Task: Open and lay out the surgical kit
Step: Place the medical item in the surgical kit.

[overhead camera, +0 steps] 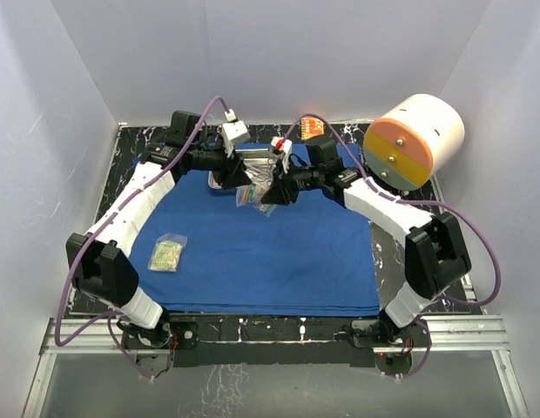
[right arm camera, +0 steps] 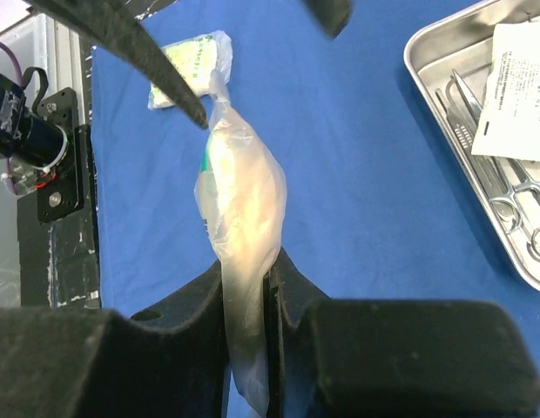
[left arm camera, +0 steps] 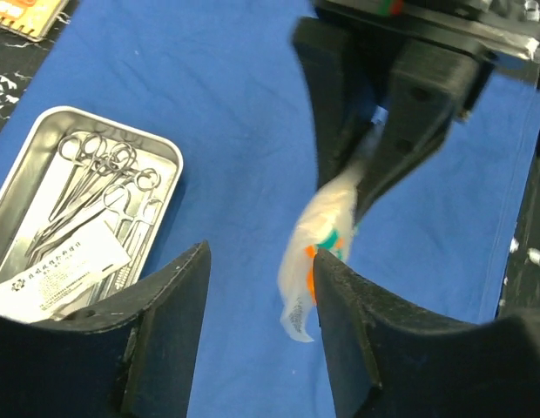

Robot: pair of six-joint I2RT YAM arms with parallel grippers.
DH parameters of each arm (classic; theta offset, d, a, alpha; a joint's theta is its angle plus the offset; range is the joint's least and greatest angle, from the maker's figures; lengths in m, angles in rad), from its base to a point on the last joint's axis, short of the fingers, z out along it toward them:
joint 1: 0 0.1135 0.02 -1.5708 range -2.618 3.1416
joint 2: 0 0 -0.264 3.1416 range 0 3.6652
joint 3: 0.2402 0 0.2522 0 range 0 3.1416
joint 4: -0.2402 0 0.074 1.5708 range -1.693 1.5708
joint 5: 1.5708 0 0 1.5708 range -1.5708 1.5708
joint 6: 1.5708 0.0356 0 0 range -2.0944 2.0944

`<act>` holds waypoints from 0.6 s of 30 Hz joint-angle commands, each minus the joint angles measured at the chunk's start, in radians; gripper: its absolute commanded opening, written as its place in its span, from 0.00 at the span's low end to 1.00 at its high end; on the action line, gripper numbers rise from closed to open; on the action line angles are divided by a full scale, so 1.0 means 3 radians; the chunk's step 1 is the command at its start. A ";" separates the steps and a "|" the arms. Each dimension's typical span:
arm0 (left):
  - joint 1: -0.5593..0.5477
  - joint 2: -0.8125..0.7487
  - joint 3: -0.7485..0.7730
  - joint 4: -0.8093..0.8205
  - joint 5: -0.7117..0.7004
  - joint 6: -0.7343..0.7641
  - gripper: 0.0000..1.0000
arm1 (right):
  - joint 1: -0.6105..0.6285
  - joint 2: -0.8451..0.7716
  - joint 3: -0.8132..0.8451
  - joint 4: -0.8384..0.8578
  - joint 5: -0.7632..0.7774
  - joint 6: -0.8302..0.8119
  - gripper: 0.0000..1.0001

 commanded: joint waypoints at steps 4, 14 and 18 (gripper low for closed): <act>0.0253 -0.0231 -0.0230 0.0977 0.0156 -0.1257 0.70 | -0.0181 -0.0468 -0.0440 0.1024 0.0165 0.0734 0.14; 0.0279 -0.0213 -0.1137 0.2640 0.0904 -0.2912 0.82 | -0.0240 -0.0460 -0.0603 0.1491 0.0275 0.1416 0.17; 0.0261 -0.0130 -0.1305 0.3133 0.0940 -0.3178 0.81 | -0.0240 -0.0428 -0.0651 0.1684 0.0175 0.1599 0.17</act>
